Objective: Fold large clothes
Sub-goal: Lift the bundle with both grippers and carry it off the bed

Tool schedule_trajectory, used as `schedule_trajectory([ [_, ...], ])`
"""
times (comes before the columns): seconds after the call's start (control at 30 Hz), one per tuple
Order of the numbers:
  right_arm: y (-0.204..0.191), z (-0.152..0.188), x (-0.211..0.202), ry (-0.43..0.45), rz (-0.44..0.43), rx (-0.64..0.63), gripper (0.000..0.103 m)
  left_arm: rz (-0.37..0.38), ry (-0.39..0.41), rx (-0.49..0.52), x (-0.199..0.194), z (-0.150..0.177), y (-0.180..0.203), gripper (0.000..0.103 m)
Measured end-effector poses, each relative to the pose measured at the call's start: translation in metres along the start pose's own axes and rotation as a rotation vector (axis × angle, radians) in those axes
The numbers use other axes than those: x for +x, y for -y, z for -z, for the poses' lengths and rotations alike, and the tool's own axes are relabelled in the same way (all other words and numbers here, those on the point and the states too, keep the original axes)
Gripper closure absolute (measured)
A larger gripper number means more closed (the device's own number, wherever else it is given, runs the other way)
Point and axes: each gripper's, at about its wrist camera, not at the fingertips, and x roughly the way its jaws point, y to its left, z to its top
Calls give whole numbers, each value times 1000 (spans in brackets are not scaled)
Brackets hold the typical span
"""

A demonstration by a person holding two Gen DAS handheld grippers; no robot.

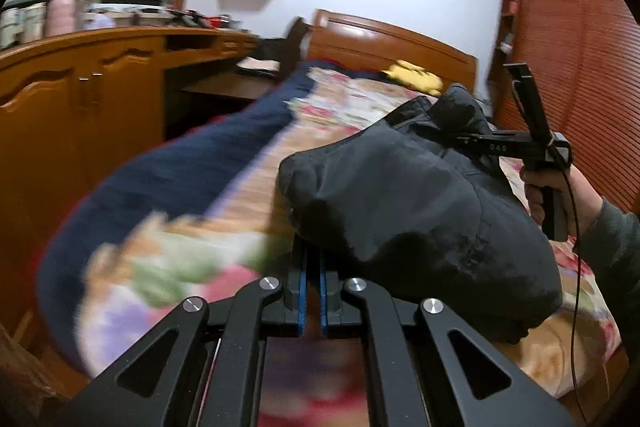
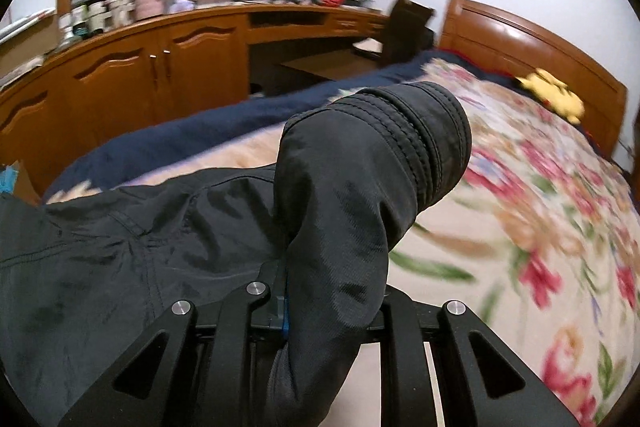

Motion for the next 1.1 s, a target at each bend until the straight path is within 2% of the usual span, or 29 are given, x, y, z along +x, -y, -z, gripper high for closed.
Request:
schedule_trajectory([
  [0.27, -101, -56, 74, 27, -88, -84, 85, -198, 38, -79, -14, -14, -119, 98],
  [0.37, -118, -72, 98, 45, -106, -87, 85, -239, 39, -94, -20, -11, -148, 98],
  [0.43, -129, -80, 113, 50, -124, -81, 85, -242, 58, -118, -25, -9, -162, 98],
  [0.53, -136, -78, 138, 31, -130, -67, 85, -271, 43, -122, -28, 2, -174, 98],
  [0.67, -126, -62, 160, -21, -85, -52, 84, -302, 20, -114, -23, 16, -176, 98],
  [0.77, -123, -62, 172, -50, -81, -19, 79, -325, 27, -106, -23, 21, -173, 98],
  [0.83, -120, -62, 173, -64, -80, -13, 67, -321, 39, -101, -27, 24, -170, 97],
  [0.87, -123, -69, 176, -68, -74, -15, 63, -327, 39, -97, -31, 26, -167, 97],
  [0.9, -123, -69, 174, -71, -69, -20, 56, -334, 37, -93, -34, 26, -165, 93],
  [0.97, -123, -64, 158, -51, -58, -22, 49, -327, 51, -87, -43, 27, -158, 77],
  [1.0, -130, -66, 153, -40, -48, -23, 44, -319, 59, -86, -47, 26, -156, 64],
  [1.03, -131, -64, 150, -29, -45, -25, 39, -311, 67, -84, -51, 25, -153, 56],
  [1.07, -136, -57, 138, -22, -56, -27, 38, -306, 72, -78, -57, 23, -149, 52],
  [1.1, -139, -54, 133, -13, -80, -34, 38, -299, 76, -70, -60, 21, -145, 40],
])
